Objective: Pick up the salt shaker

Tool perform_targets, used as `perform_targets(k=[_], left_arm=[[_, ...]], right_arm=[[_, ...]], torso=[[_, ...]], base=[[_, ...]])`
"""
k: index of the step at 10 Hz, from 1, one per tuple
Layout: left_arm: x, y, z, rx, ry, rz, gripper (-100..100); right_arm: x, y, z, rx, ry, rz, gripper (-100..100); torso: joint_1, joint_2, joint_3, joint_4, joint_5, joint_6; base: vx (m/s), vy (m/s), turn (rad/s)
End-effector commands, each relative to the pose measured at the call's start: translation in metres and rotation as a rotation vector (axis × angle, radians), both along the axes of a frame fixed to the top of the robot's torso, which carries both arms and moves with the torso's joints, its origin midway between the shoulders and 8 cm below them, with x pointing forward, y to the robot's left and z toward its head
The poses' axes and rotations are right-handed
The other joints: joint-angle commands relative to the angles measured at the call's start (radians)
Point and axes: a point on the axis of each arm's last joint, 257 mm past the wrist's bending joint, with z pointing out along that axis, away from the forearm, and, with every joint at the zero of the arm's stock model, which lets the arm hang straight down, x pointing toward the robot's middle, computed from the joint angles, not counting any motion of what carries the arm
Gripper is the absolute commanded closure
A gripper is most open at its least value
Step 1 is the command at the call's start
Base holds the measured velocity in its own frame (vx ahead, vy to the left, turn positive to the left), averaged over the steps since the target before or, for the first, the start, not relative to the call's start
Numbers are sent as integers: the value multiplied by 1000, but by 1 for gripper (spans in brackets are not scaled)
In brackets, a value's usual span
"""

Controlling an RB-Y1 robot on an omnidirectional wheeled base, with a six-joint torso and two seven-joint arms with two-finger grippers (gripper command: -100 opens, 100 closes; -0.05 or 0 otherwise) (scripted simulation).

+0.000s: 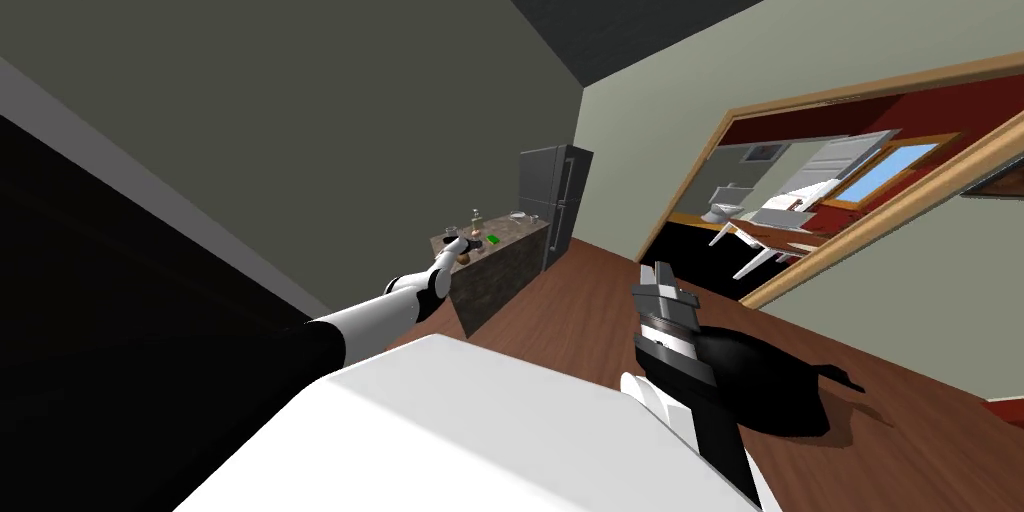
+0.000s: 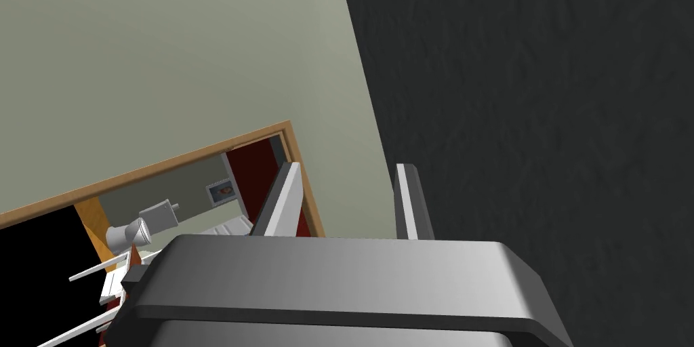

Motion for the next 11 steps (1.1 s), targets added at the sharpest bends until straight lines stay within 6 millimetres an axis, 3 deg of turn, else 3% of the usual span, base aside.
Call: perform_targets(k=[1,2,3,4,5,7,9,10,11], left_arm=[[-1,-4,-8,0,9,-6,100],[-4,-6,-15,-6,25,-8,100],[9,-48,-9,1,20,-59,100],[9,-51,-11,-2,21,-62,100],[20,-92,-3,9,12,-112,100],[19,-97,-4,4,14,-117,100],[36,-169,20,37,-16,-207,100],[33,-189,15,25,-10,-229,100],[33,-190,15,24,-10,-230,100]], right_arm=[[0,0,0,0,0,0,0],[0,0,0,0,0,0,0],[0,0,0,0,0,0,0],[0,0,0,0,0,0,0],[0,0,0,0,0,0,0],[0,0,0,0,0,0,0],[0,0,0,0,0,0,0],[0,0,0,0,0,0,0],[0,0,0,0,0,0,0]], torso=[[0,0,0,0,0,0],[-1,1,0,-1,0,-1],[-1,1,0,-1,0,-1],[0,1,0,0,0,-3],[1,1,0,0,0,-1],[1,0,0,0,0,-2],[1,1,1,1,-1,-3],[3,0,1,1,-1,-3],[1,0,0,0,-1,-1]], base=[[9,5,-40],[0,0,0],[14,27,359],[19,31,213],[31,51,362],[22,30,77],[35,57,436],[47,53,191],[19,20,-17]])
